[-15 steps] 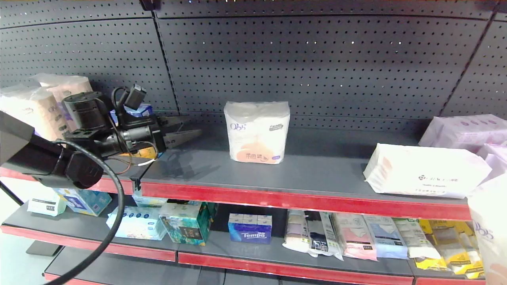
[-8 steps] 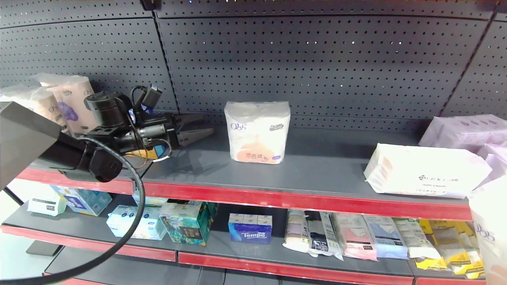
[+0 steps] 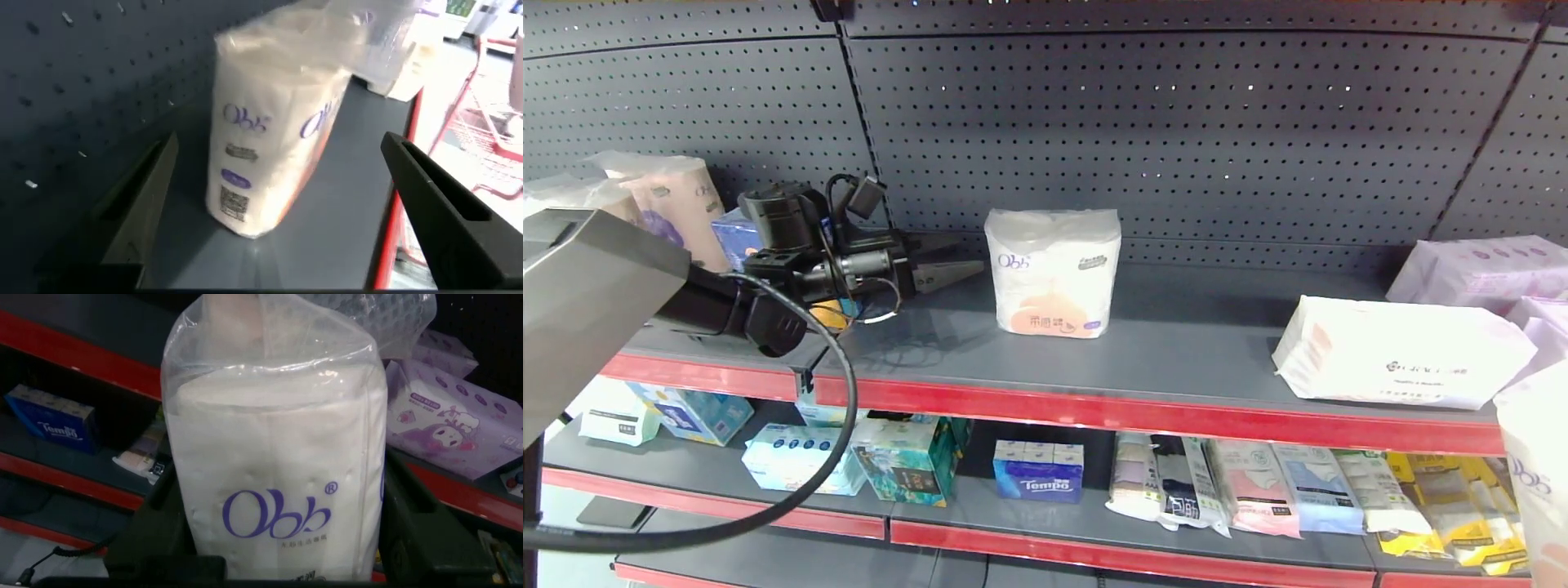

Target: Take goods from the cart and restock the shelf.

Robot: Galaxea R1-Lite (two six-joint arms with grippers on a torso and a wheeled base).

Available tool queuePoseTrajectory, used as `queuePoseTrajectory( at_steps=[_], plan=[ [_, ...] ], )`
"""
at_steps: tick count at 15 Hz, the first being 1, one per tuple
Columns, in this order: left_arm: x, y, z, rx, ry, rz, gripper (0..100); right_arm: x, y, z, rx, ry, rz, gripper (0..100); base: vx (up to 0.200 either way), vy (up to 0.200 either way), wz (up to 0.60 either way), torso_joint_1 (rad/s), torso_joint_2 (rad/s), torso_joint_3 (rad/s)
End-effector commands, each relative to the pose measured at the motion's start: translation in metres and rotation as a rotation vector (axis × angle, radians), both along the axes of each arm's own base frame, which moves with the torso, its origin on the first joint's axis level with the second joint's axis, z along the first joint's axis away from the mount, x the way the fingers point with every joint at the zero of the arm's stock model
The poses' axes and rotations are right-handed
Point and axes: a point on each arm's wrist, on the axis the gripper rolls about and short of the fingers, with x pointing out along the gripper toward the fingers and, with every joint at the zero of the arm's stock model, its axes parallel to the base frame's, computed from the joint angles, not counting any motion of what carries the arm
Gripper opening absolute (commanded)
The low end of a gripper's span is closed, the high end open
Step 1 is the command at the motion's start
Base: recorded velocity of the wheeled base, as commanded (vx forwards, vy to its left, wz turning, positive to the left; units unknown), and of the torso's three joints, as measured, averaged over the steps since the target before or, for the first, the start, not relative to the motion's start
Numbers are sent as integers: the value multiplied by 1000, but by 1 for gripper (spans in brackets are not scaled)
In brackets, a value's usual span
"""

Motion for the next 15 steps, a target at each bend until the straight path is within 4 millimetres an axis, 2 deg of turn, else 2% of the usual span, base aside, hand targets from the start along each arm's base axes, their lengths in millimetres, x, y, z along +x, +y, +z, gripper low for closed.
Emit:
queuePoseTrajectory(
  at_steps=[1, 4, 9, 15],
  plan=[
    [6, -10, -1, 0, 0, -22, 100, -1, 0, -1, 1, -5, 0, 0, 0, 0, 0, 0, 0, 0],
    [20, -17, -2, -5, -32, -34, 100, -2, 0, 0, 1, -8, -2, 0, 0, 0, 0, 0, 0, 0],
    [20, -30, -9, 0, 4, -61, 100, -2, 0, 0, -1, -10, -2, 0, 0, 0, 0, 0, 0, 0],
    [31, -41, -15, -5, -4, -85, 100, -5, 0, 0, -2, -27, -3, 0, 0, 0, 0, 0, 0, 0]
  ],
)
